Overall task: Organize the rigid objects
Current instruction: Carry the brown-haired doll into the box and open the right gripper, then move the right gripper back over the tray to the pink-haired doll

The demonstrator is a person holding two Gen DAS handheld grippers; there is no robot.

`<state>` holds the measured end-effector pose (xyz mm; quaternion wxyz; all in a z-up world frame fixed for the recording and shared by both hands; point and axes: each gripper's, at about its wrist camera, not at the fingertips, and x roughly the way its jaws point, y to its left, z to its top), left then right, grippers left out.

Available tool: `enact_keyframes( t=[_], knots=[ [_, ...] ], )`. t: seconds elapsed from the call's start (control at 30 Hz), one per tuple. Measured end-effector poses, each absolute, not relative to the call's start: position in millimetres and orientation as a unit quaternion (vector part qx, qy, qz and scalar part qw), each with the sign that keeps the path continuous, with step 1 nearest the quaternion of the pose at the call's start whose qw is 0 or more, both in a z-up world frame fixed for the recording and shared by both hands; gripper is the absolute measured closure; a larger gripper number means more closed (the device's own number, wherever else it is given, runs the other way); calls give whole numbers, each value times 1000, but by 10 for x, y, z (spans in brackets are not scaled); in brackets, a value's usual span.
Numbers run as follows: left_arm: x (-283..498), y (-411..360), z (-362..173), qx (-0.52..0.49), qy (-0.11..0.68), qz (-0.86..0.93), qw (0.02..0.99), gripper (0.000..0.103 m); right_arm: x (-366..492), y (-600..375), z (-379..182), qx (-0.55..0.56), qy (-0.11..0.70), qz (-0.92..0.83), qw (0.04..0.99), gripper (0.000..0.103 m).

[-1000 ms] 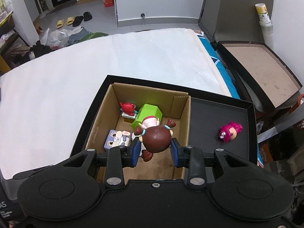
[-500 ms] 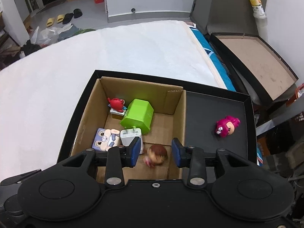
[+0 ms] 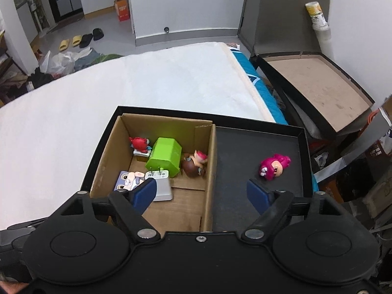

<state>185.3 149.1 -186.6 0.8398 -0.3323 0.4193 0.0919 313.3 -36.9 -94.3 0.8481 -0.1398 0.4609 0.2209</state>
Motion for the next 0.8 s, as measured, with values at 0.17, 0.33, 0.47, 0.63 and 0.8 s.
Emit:
enact_keyframes(
  t=[0.17,0.33,0.47,0.63,0.8],
  knots=[
    [1862,1478,-1855,-329,420,94,841,81,3175,-547,-914,-123,459,212,854,15],
    [1858,1467,-1844,-329,418,96,842,81,3244,-730,-942,-109,461,198,858,14],
    [1836,1482,-1841,-332,415,97,842,81,3324,-844,-1007,-104,467,188,858,14],
    [1845,1478,-1846,-331,415,96,842,81,3421,-923,-1123,-98,475,178,856,14],
    [1844,1455,-1845,-326,415,100,843,81,3517,-945,-1235,-84,481,175,855,14]
  ],
)
